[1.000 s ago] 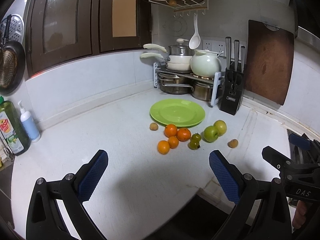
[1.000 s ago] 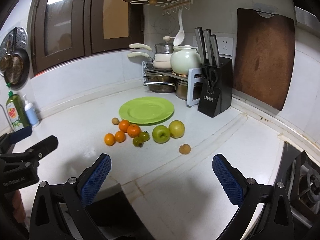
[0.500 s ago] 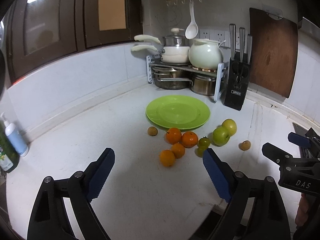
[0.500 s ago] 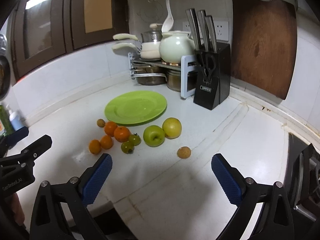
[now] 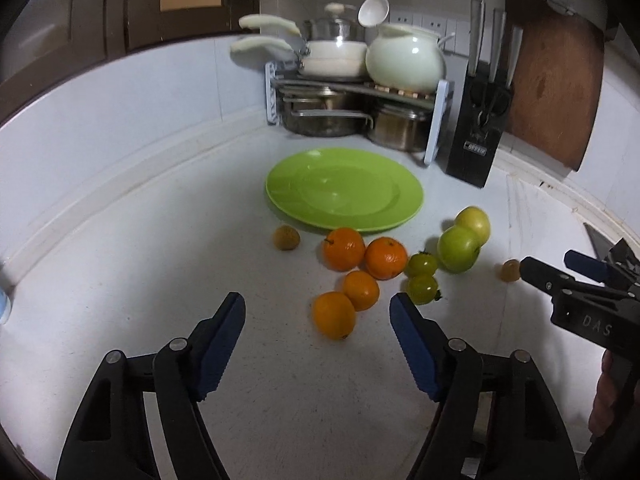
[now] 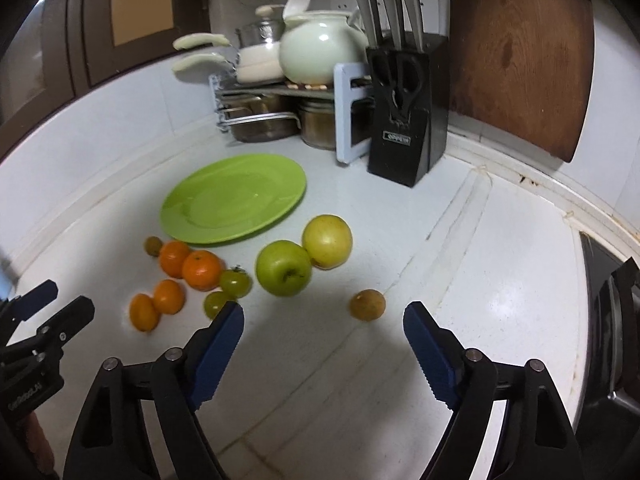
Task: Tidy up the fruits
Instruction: 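Close the left tool on an orange while the right tool closes on a brown kiwi, then carry the orange in the left tool over the green plate while the right tool carries the kiwi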
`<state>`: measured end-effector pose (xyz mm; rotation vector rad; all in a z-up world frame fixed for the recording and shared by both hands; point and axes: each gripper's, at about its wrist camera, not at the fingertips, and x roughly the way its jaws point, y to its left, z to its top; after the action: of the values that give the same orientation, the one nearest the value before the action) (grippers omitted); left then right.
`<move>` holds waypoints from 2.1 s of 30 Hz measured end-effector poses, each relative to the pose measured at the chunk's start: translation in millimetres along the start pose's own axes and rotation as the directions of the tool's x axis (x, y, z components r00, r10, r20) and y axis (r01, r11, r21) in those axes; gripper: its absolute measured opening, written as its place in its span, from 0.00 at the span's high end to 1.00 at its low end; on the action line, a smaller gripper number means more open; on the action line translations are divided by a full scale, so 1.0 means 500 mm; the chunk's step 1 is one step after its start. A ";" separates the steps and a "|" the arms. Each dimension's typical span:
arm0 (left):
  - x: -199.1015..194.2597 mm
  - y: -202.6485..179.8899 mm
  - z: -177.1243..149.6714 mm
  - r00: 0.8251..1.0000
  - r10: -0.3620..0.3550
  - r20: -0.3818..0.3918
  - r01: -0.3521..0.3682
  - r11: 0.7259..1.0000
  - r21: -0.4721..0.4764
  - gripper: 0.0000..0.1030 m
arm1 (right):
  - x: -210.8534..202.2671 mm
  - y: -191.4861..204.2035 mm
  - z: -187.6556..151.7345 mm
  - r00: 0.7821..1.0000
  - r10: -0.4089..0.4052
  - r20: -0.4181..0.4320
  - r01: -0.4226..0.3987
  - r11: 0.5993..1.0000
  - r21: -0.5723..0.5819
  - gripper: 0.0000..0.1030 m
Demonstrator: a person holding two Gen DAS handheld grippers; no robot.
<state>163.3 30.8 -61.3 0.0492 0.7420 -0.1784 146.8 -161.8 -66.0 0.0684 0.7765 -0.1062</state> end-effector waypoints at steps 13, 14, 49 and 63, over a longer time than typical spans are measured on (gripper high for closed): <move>0.087 -0.021 -0.013 0.996 0.047 -0.076 -0.051 0.998 -0.046 0.40 | 0.102 -0.022 0.003 0.995 0.054 -0.086 -0.058 0.997 -0.046 0.34; 0.090 -0.021 -0.014 0.995 0.049 -0.082 -0.053 0.998 -0.046 0.40 | 0.107 -0.024 0.002 0.994 0.054 -0.091 -0.058 0.997 -0.042 0.36; 0.110 -0.026 -0.015 0.994 0.058 -0.091 -0.061 0.998 -0.027 0.68 | 0.129 -0.038 0.001 0.993 0.027 -0.119 -0.032 0.999 -0.040 0.70; 0.062 -0.019 0.002 0.999 0.028 -0.029 -0.028 1.000 -0.013 0.68 | 0.084 -0.007 0.028 0.991 0.111 -0.076 -0.116 0.991 -0.070 0.70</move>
<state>184.4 16.9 -81.4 0.0492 0.7710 -0.1464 186.0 -169.5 -85.7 0.0458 0.8460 0.0335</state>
